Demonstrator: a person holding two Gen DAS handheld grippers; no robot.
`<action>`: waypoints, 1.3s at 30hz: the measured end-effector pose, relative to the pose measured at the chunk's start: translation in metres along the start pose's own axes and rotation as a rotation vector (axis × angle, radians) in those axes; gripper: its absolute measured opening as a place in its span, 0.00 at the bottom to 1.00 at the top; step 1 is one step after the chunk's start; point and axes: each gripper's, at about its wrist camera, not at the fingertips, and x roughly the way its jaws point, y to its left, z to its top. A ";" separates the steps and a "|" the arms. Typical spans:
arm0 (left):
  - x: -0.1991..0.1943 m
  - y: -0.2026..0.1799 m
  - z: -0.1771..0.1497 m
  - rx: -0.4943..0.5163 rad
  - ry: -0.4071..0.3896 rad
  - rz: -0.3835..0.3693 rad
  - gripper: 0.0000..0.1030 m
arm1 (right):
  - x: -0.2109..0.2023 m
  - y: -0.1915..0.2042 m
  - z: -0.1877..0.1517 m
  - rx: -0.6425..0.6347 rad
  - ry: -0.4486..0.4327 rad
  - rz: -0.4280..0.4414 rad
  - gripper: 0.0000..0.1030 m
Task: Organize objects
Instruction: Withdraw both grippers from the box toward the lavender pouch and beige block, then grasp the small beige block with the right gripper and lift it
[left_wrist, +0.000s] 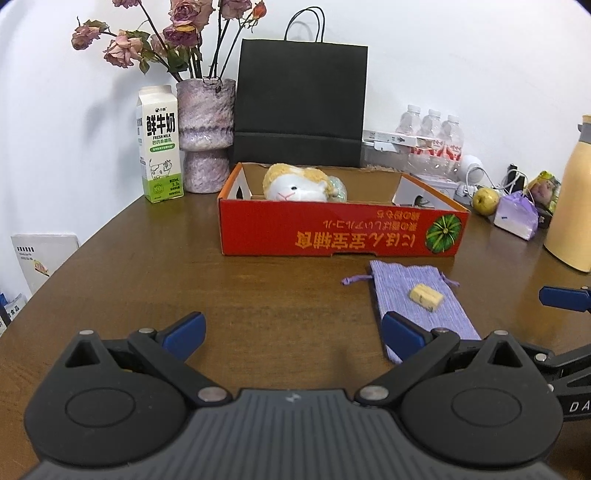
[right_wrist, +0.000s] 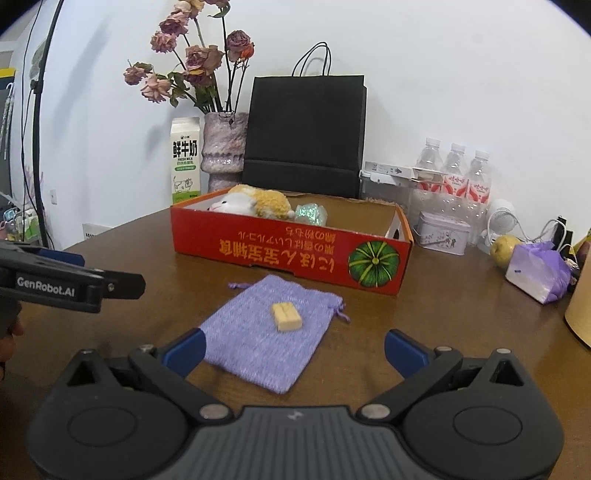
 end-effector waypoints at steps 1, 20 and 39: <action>-0.002 0.000 -0.003 0.004 0.002 -0.003 1.00 | -0.002 0.001 -0.002 0.001 0.002 -0.002 1.00; -0.014 0.008 -0.016 -0.009 -0.016 0.015 1.00 | -0.011 0.004 -0.009 0.026 0.025 -0.042 0.97; -0.002 0.026 -0.011 -0.093 0.000 0.066 1.00 | 0.063 0.002 0.019 -0.002 0.101 0.016 0.56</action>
